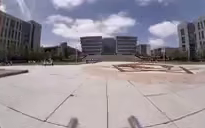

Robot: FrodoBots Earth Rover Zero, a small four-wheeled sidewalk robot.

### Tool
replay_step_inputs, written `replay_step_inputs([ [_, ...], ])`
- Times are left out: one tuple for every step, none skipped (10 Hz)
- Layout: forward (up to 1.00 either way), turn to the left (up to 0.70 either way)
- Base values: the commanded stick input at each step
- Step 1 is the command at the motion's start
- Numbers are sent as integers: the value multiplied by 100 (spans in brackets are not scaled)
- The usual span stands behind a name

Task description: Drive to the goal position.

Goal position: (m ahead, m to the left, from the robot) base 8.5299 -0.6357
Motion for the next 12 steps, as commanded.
replay_step_inputs([
  [70, 0],
  [70, 0],
  [70, 0],
  [70, 0],
  [70, 0],
  [70, 0],
  [70, 0],
  [70, 0],
  [70, 0],
  [70, 0],
  [70, 0],
  [70, 0],
])
